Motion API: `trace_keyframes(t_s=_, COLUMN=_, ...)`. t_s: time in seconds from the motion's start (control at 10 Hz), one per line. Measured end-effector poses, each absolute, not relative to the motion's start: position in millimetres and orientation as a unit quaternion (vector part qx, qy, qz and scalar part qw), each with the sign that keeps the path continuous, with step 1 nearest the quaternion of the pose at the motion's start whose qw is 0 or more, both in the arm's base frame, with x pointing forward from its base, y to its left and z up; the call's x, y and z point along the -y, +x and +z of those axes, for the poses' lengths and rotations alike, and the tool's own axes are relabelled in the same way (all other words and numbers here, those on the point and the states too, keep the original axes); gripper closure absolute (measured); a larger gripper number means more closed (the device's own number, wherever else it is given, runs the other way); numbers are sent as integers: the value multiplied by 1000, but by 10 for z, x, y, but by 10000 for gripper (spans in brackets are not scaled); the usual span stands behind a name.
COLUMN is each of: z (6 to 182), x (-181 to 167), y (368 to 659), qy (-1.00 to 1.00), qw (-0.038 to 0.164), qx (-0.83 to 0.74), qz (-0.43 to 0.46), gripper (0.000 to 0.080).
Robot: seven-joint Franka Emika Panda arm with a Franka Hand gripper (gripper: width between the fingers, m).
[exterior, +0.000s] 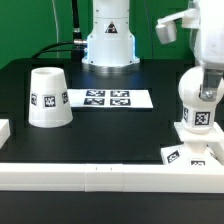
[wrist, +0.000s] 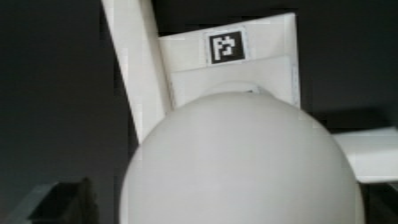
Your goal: Assemble lamp
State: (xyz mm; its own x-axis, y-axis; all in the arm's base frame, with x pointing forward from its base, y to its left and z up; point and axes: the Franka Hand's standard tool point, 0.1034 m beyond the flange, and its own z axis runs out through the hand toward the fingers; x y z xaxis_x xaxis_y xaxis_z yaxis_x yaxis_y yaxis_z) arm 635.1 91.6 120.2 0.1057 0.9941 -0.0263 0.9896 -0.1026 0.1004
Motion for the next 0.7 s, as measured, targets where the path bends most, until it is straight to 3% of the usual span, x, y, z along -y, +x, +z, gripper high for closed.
trace_keyframes(t_s=0.4, z=1188, x=-892, y=6349, qy=670, qw=55, qx=-740, qz=13, gripper=101)
trace_keyframes(t_s=0.5, z=1188, x=-889, y=6349, qy=671, qw=55, qx=-739, qz=13, gripper=209)
trace_keyframes(t_s=0.7, z=1188, x=-884, y=6349, qy=678, qw=54, qx=-733, qz=13, gripper=222)
